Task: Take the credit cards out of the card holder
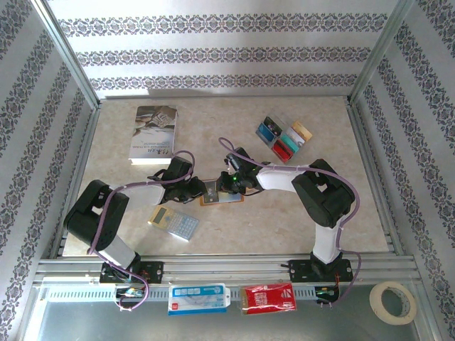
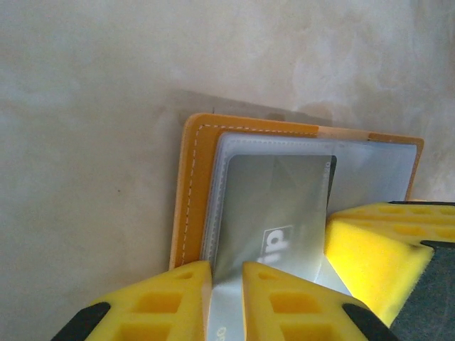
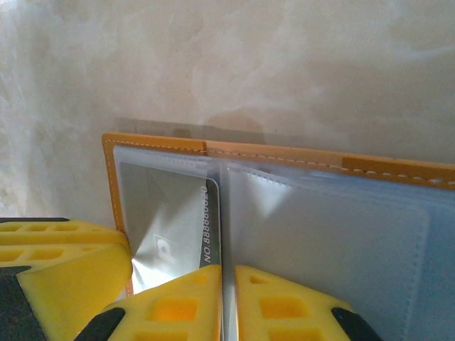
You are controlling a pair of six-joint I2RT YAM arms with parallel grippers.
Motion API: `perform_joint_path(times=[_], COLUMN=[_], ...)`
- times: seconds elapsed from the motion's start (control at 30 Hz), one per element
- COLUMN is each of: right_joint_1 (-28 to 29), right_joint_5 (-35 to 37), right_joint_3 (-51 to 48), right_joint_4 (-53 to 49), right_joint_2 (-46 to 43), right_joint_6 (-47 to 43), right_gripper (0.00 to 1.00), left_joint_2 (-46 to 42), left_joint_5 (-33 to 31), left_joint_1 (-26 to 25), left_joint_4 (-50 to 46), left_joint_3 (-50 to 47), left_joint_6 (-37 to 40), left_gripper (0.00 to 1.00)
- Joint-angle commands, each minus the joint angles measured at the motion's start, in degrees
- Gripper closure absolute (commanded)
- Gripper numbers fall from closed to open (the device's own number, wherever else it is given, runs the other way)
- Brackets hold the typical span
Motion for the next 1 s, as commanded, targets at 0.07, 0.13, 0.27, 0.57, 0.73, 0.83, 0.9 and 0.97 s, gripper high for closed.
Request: perform_joint_path(times=[0.07,0.13,0.27,0.57,0.73,0.83,0.9,0.97], right_joint_1=[-0.51,-0.56,-0.66,-0.82,-0.79,-0.84,-0.82,-0.88], right_joint_5=[-2.31,-2.98,-3.53,-5.25,-5.46,-5.47,-5.10,-5.09], right_joint_3=[0.77,0.75,0.43,0.15,0.04,0.02,0.07,0.01], right_joint_4=[0.07,0.48,1.20,2.57,2.65,2.57,2.15,2.13], right_joint_2=[1.42,1.44,1.19,1.30,1.57,1.79,1.94,2.13], right_joint_6=[-0.45,-0.47,-0.41,-0.56,-0.56,-0.64,-0.64,-0.57], right_gripper=[0.85,0.85,0.84,0.84,0.84,0.84,0.84,0.84], left_joint_2=[1.62,1.70,1.79,2.09,2.14,2.14,2.19,2.19], left_joint_5=[-2.09,-1.97,-1.94,-1.71,-1.60,-1.59,-1.65,-1.66], left_joint_1=[-0.52,-0.49,-0.53,-0.53,-0.54,-0.55,-0.53,-0.49], left_joint_4=[-3.38,-3.29,-3.19,-2.73,-2.66,-2.61,-2.66,-2.66], left_joint_3=[-0.33,-0.33,-0.24,-0.23,-0.26,-0.24,-0.24,-0.17], left_joint_6=[1.49,1.50,1.49,1.50,1.50,1.53,1.54,1.59], left_gripper=[0.79,0.79,0.80,0.80,0.80,0.80,0.79,0.80])
